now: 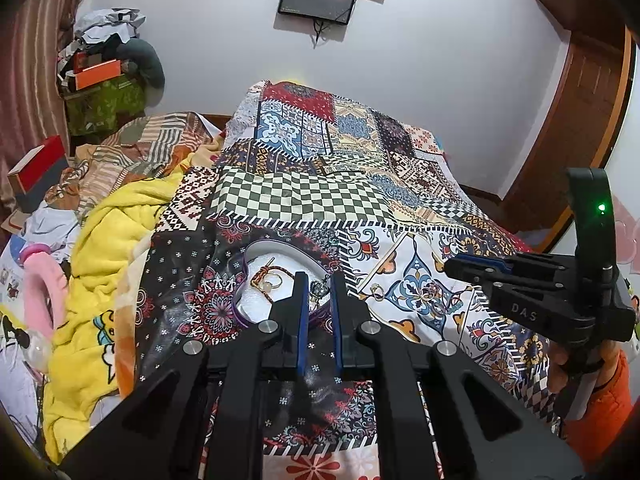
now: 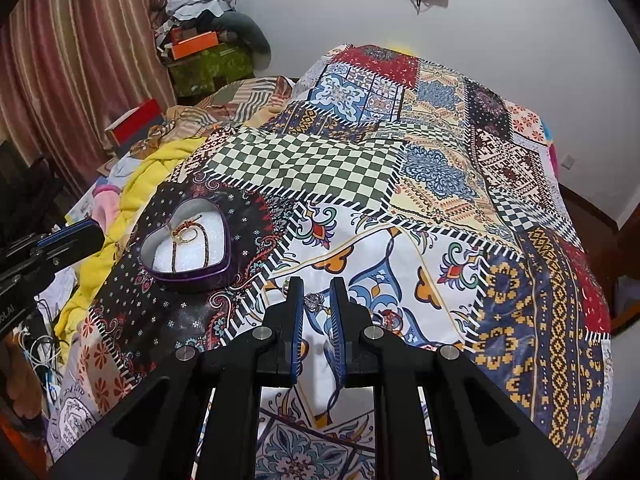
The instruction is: Organize jewelry
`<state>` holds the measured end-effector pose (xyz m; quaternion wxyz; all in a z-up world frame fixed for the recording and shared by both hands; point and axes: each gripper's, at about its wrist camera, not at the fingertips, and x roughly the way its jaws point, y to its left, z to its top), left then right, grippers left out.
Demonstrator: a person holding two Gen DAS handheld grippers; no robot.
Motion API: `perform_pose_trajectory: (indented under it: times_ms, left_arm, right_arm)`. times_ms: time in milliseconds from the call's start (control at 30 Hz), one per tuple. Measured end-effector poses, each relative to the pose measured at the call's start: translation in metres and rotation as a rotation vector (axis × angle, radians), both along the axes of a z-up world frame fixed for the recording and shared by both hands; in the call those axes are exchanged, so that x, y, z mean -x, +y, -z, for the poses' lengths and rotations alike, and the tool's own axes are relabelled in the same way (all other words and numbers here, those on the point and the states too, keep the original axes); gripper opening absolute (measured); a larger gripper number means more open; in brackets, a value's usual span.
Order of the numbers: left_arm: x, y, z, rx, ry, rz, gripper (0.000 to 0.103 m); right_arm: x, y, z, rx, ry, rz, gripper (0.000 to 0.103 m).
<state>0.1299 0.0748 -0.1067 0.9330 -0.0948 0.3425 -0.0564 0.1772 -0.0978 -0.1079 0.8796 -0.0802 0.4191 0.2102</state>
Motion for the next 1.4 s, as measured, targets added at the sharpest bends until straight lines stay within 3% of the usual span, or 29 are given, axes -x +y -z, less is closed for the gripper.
perform_pose_trajectory:
  times_ms: [333, 800, 1400]
  left_arm:
    - [-0.001, 0.005, 0.000, -0.003, -0.006, -0.019, 0.009]
    - [-0.015, 0.028, 0.000, -0.005, -0.018, -0.047, 0.009]
    - [-0.041, 0.025, 0.039, 0.007, 0.076, -0.002, 0.009]
  right_arm:
    - [0.007, -0.001, -0.017, -0.026, -0.032, -0.020, 0.012]
    - [0.001, 0.053, -0.049, -0.091, -0.119, -0.140, 0.012]
    - [-0.022, 0.103, -0.002, -0.079, 0.016, -0.223, 0.012]
